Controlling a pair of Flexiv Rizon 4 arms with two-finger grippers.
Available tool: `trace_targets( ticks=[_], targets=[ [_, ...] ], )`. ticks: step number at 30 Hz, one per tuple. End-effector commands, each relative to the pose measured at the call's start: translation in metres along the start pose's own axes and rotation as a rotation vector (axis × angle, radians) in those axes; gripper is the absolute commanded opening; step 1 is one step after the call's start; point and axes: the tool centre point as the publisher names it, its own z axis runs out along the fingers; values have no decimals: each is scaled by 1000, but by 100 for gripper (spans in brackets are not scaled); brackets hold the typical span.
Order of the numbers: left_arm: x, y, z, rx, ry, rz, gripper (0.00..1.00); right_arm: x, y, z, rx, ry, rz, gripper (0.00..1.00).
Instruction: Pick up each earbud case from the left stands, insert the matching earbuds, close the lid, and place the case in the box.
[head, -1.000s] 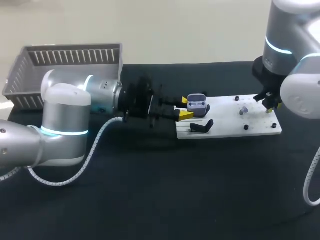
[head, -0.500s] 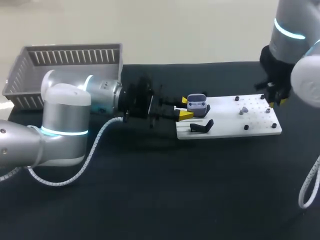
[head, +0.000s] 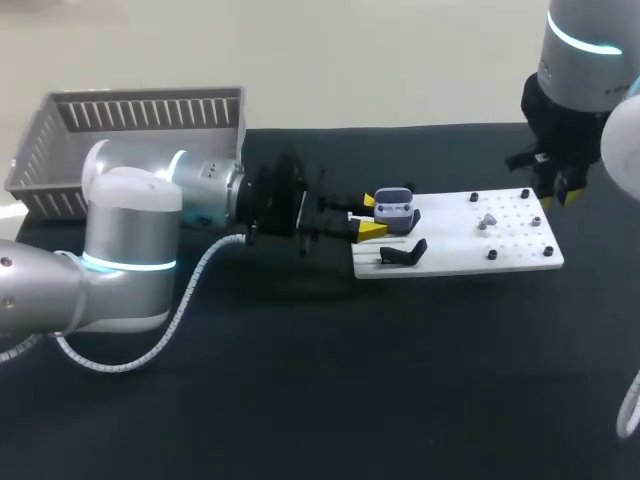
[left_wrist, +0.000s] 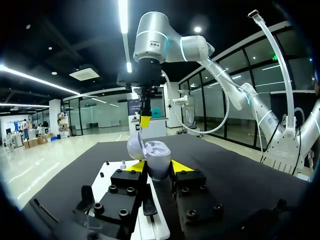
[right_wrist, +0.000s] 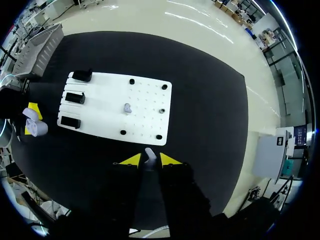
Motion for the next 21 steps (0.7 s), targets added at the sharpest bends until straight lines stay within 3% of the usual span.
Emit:
trace_targets(
  ticks=[1,7,8,10,21],
  targets=[
    [1,-2,0,-5,-2,3,0,1,0,1,0,-5,1,0],
    [1,-2,0,-5,-2,3,0,1,0,1,0,-5,1,0],
    [1,-2,0,-5,-2,3,0,2,1,-4,39,-9,41,0],
    [1,-2,0,-5,-2,3,0,3,7,-16,5,3,109,0],
    [1,-2,0,-5,-2,3,0,12,51,-62,24,17,330,0]
  ],
)
